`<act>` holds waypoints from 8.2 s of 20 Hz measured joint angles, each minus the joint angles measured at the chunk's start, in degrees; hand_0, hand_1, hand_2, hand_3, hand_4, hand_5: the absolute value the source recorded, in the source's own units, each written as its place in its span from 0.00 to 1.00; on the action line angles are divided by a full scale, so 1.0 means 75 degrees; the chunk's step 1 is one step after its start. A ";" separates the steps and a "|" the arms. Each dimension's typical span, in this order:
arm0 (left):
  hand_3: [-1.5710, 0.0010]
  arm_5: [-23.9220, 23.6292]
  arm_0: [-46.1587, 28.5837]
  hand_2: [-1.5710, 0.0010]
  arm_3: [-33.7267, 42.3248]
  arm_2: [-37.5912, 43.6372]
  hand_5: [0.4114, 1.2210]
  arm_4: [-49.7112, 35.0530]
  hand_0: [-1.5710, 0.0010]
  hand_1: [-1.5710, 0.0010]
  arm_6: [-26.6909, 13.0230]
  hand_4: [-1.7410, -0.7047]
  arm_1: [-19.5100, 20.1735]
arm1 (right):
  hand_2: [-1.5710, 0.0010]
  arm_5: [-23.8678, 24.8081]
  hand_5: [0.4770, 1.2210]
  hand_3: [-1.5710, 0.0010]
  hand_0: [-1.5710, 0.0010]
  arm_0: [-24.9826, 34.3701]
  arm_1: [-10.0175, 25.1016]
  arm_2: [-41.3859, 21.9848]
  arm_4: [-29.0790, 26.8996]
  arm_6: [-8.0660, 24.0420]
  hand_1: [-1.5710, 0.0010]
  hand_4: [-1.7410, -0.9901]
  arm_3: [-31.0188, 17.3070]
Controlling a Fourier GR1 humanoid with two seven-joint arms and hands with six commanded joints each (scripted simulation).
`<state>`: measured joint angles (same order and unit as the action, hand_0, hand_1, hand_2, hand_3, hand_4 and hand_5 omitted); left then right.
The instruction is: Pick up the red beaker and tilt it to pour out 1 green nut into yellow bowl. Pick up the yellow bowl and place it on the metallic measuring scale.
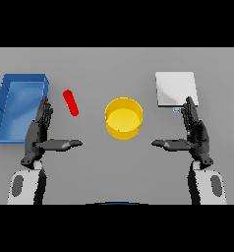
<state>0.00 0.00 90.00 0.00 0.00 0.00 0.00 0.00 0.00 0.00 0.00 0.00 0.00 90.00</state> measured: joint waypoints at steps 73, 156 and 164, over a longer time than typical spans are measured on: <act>0.01 -0.0416 0.4363 0.01 -0.3203 -0.1721 0.87 0.2492 0.01 0.01 -0.0067 0.01 0.1409 | 1.00 0.0408 0.31 1.00 1.00 -0.0860 0.0368 -0.1129 0.2070 -0.0686 1.00 0.66 0.1255; 0.12 -0.2589 0.6955 0.00 -0.6716 -0.3881 1.00 -0.2185 0.00 0.00 -0.3482 0.00 0.5913 | 1.00 0.0245 0.31 1.00 1.00 -0.0569 0.0376 -0.1171 0.1943 -0.1252 1.00 0.71 0.0841; 0.12 -0.3984 0.5122 0.00 -0.4688 -0.4401 0.82 -0.3091 0.00 0.00 -0.4100 0.00 0.6121 | 1.00 0.0255 0.28 1.00 1.00 -0.0457 0.0375 -0.1116 0.1892 -0.1253 1.00 0.76 0.0731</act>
<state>-29.88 38.41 54.84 -33.01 -23.18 -30.75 45.91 1.91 -3.42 2.82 -8.37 14.19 -9.40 95.48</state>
